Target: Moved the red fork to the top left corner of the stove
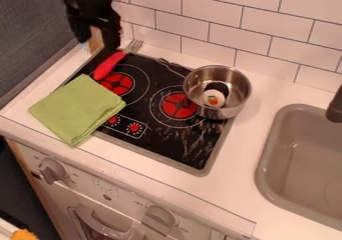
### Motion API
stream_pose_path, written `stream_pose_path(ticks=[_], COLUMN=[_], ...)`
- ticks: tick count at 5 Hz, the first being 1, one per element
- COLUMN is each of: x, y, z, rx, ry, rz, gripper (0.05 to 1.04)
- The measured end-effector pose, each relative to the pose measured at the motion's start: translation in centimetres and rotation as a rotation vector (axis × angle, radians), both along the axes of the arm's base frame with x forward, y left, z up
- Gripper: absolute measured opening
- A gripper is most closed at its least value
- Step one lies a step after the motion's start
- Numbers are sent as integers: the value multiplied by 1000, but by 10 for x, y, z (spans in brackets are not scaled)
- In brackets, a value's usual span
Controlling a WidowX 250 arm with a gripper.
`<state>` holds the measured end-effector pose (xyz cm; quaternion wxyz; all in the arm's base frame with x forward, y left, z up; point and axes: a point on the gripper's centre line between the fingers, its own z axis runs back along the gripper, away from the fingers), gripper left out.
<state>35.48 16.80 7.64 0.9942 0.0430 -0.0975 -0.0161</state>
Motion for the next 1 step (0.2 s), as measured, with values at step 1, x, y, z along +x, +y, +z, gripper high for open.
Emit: stream_pose_path(ticks=[1], x=[-12], y=[-8], z=[19], rx=[-22], ry=[-40], rz=[20], gripper=[1004])
